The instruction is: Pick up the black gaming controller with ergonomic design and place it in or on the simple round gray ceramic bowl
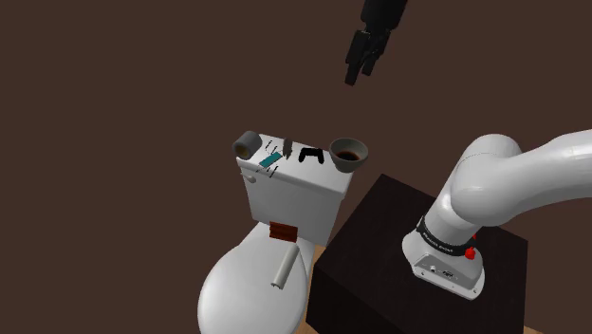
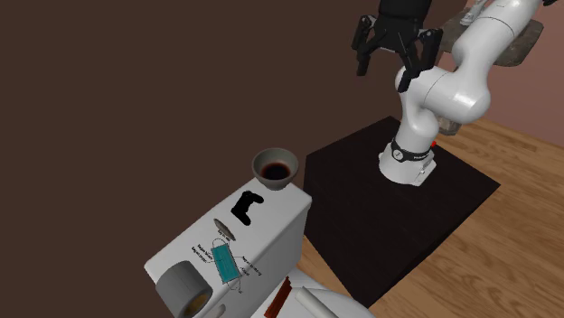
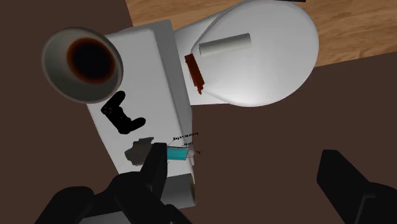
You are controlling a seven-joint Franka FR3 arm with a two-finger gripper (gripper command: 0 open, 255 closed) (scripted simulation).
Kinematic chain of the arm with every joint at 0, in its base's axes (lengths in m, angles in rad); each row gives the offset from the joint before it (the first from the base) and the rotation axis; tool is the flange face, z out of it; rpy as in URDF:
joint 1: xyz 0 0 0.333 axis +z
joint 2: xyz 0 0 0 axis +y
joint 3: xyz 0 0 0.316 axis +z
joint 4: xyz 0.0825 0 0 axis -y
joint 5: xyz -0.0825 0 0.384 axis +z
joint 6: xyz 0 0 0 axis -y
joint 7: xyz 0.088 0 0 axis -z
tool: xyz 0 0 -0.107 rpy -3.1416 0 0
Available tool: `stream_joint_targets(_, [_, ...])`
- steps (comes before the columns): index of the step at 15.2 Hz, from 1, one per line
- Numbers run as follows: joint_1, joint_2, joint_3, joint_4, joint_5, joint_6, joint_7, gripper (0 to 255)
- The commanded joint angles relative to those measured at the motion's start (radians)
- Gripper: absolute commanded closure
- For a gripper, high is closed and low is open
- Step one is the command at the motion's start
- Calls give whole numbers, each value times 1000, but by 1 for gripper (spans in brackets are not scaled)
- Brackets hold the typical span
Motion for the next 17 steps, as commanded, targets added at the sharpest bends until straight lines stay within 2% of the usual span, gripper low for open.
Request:
stream_joint_targets(1, [0, 0, 0, 0, 0, 0, 0, 0])
stream_joint_targets(9, [-29, 76, -74, -185, -38, 268, -96, 0])
stream_joint_targets(17, [-49, 262, -160, -283, -56, 561, -200, 0])
